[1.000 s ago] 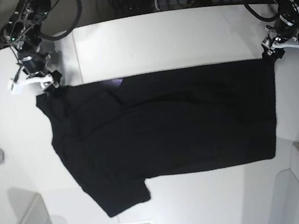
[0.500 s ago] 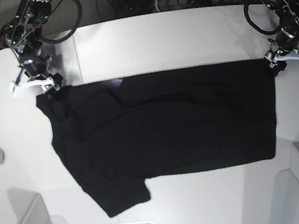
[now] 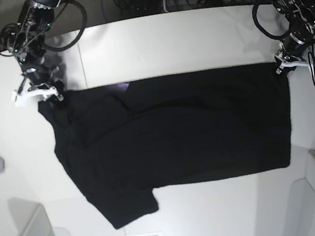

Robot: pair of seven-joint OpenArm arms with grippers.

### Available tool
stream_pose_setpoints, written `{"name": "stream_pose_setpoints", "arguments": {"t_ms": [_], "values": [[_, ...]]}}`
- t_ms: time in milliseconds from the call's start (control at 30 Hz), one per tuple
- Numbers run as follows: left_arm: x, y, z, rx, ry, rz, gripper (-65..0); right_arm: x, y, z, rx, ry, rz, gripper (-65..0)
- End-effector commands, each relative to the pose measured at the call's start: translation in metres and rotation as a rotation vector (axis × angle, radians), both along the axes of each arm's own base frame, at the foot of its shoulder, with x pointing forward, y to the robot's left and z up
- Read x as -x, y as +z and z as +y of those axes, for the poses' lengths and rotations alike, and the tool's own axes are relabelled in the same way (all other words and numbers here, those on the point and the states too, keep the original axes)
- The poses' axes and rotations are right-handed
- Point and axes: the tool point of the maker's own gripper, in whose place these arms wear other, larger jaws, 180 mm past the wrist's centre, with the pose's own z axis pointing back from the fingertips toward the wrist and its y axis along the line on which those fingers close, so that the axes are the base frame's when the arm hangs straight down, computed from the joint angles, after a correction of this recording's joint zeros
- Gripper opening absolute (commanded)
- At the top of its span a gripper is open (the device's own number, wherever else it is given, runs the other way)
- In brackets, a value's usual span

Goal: Fold the T-shirt properly
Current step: 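Pull the held shoulders further toward the robot, flattening the shirt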

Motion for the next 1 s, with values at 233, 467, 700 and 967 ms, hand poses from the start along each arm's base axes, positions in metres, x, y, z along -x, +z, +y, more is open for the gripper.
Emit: {"name": "stream_pose_setpoints", "arguments": {"t_ms": [233, 467, 700, 967], "values": [[0.003, 0.019, 0.01, -0.086, -0.047, 0.018, -65.0, -0.013, 0.037, -0.02, 0.088, -0.016, -0.099, -65.0], [0.015, 0.045, 0.018, -0.19, -0.082, 0.0, -65.0, -0.01, 0.065, -0.017, 0.097, 0.025, -0.059, -65.0], [0.038, 0.051, 0.018, -0.243, -0.111, 0.033, -65.0, 0.004, 0.092, -0.005, 0.144, 0.12, -0.039, -65.0], [0.051, 0.062, 0.031, -0.181, -0.055, 0.032, -65.0, 0.021, 0.077, -0.009, 0.095, 0.066, 0.052, -65.0]]}}
